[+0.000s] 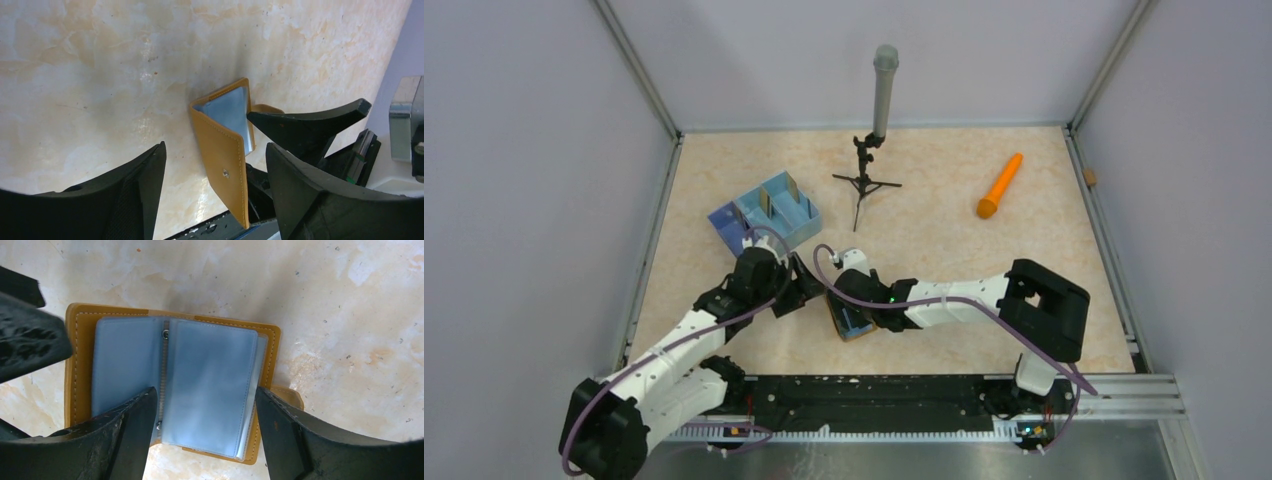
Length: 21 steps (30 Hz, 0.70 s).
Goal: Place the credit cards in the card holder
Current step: Open the card holder at the center of the board.
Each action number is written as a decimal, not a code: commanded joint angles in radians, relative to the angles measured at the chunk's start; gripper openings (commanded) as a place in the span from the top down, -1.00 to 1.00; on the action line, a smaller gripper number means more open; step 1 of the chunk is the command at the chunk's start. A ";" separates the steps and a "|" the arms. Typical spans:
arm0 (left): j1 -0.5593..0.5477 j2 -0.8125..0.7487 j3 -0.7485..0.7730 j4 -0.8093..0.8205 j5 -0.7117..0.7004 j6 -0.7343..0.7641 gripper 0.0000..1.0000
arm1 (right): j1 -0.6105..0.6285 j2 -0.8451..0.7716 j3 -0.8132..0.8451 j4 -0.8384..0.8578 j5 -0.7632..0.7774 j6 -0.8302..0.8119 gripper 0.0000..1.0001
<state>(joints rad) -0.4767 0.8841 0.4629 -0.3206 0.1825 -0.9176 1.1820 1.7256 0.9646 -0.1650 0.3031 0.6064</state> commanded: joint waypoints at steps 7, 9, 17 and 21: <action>-0.026 0.100 -0.052 0.160 -0.035 -0.028 -0.51 | 0.010 -0.002 -0.010 -0.007 0.014 0.025 -0.43; -0.027 0.109 -0.061 0.150 -0.053 -0.020 -0.46 | 0.010 -0.008 -0.015 -0.013 0.022 0.032 -0.43; -0.032 0.087 -0.078 0.054 -0.089 0.012 -0.20 | 0.009 -0.021 -0.036 -0.060 0.080 0.066 -0.39; -0.033 0.101 -0.088 0.025 -0.085 0.030 -0.07 | 0.010 -0.027 -0.050 -0.083 0.107 0.084 -0.35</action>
<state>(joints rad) -0.5045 0.9867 0.3969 -0.2646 0.1150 -0.9215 1.1847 1.7210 0.9543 -0.1692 0.3496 0.6590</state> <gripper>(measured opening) 0.565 0.689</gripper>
